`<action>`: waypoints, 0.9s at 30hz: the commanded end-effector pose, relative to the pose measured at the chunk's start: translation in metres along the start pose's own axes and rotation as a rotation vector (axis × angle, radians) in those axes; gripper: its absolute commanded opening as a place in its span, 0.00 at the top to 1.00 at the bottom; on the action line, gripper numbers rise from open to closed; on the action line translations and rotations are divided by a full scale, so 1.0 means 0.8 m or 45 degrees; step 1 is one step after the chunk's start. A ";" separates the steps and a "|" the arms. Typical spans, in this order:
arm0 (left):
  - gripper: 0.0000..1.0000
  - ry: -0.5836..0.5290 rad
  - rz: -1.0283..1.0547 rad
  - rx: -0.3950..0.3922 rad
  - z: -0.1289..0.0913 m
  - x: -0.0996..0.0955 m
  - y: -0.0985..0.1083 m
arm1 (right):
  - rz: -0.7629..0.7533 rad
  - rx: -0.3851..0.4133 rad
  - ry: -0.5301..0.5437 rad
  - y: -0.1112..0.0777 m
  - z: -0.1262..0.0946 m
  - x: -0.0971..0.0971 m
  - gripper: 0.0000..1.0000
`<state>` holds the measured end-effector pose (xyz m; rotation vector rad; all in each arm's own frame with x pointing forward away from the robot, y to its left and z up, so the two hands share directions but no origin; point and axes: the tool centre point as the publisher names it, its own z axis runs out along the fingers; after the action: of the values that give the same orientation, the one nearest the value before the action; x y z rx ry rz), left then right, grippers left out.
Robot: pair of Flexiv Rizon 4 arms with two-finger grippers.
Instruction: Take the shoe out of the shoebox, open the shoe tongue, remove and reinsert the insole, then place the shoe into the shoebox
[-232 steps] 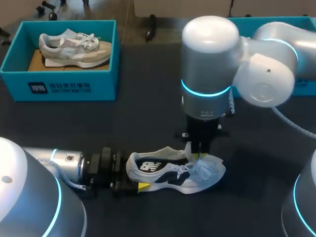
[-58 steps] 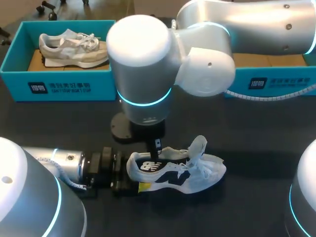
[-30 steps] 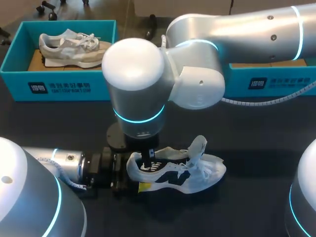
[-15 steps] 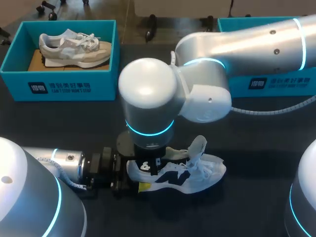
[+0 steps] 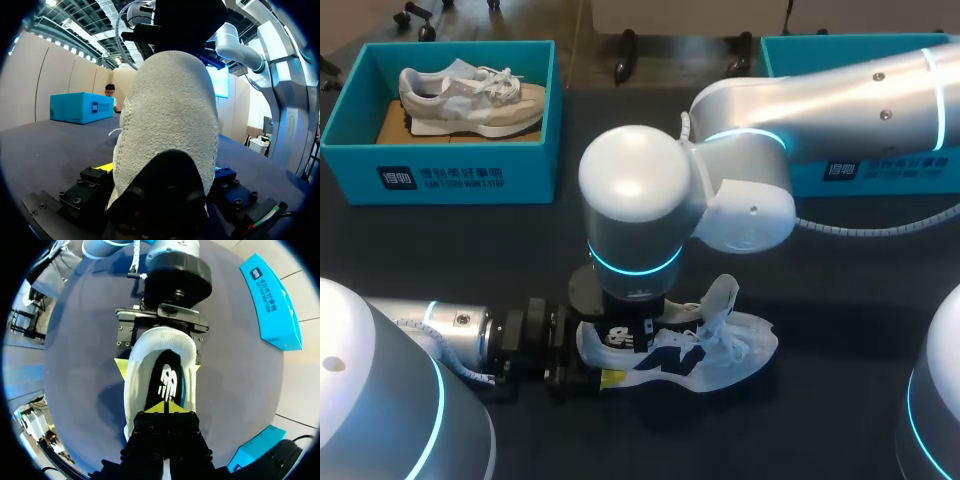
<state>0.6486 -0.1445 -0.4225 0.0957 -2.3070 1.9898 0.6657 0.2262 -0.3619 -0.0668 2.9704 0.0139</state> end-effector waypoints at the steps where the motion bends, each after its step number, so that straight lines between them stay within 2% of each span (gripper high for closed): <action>1: 1.00 -0.003 0.001 0.002 0.000 0.000 0.003 | 0.017 0.001 -0.006 0.000 0.017 0.002 1.00; 8: 1.00 -0.003 0.001 0.002 0.000 0.000 0.003 | 0.055 0.020 -0.019 -0.011 0.025 0.000 1.00; 27: 1.00 -0.003 0.001 0.002 0.000 0.000 0.003 | 0.186 0.032 -0.042 -0.058 0.018 0.003 1.00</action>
<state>0.6486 -0.1445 -0.4225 0.0958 -2.3070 1.9897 0.6696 0.1892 -0.3782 0.1438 2.9415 -0.0266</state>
